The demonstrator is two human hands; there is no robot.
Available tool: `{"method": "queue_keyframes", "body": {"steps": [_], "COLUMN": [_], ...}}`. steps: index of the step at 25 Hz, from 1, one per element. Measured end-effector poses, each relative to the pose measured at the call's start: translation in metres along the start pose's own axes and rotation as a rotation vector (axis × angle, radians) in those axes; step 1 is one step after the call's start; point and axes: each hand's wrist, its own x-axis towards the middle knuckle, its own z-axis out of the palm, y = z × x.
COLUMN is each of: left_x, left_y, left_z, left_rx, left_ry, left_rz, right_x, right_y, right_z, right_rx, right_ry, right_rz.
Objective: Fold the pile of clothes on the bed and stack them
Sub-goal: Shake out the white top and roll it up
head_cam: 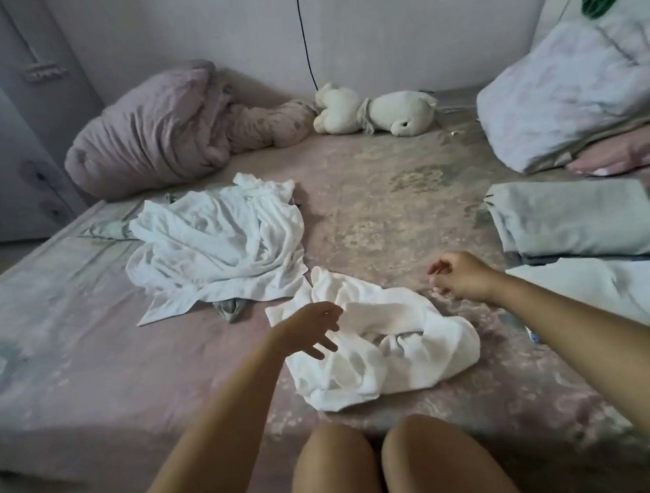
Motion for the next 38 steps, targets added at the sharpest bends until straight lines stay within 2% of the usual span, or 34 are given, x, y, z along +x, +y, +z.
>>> {"method": "queue_keyframes", "body": {"steps": [4, 7, 9, 11, 15, 17, 21, 25, 29, 33, 36, 38], "left_x": [0.037, 0.052, 0.064, 0.073, 0.078, 0.071, 0.033, -0.010, -0.063, -0.097, -0.121, -0.131], "left_y": [-0.051, -0.055, -0.049, -0.049, -0.056, -0.048, 0.009, 0.087, 0.157, 0.201, 0.226, 0.239], "left_z": [0.007, 0.012, 0.021, 0.030, 0.019, 0.001, -0.041, -0.084, -0.129, -0.168, -0.179, -0.182], "left_rx": [0.487, 0.438, 0.472, 0.526, 0.356, 0.298, 0.167, 0.111, 0.173, 0.153, 0.100, 0.091], "left_ry": [0.207, 0.253, 0.184, 0.136, 0.279, 0.333, 0.443, 0.633, 0.771, 0.847, 0.839, 0.858], "left_rz": [0.083, 0.133, 0.177, 0.180, 0.165, 0.237, 0.380, 0.559, 0.724, 0.795, 0.791, 0.820], "right_x": [-0.009, -0.001, 0.011, 0.018, 0.022, 0.019, 0.004, -0.006, -0.026, -0.028, -0.031, -0.034], "right_y": [0.092, 0.104, 0.107, 0.107, 0.096, 0.084, 0.030, -0.041, -0.112, -0.152, -0.177, -0.194], "right_z": [0.042, 0.049, 0.048, 0.046, 0.038, 0.027, -0.013, -0.063, -0.123, -0.170, -0.194, -0.204], "right_rx": [-0.225, -0.309, -0.355, -0.257, -0.286, -0.215, 0.030, 0.069, -0.101, -0.415, -0.426, -0.349], "right_ry": [-0.158, -0.088, -0.061, -0.045, -0.061, -0.060, 0.093, 0.202, 0.174, 0.458, 0.603, 0.676], "right_rz": [0.053, -0.001, 0.010, 0.057, 0.013, -0.043, -0.177, -0.318, -0.569, -0.861, -1.011, -1.016]}}
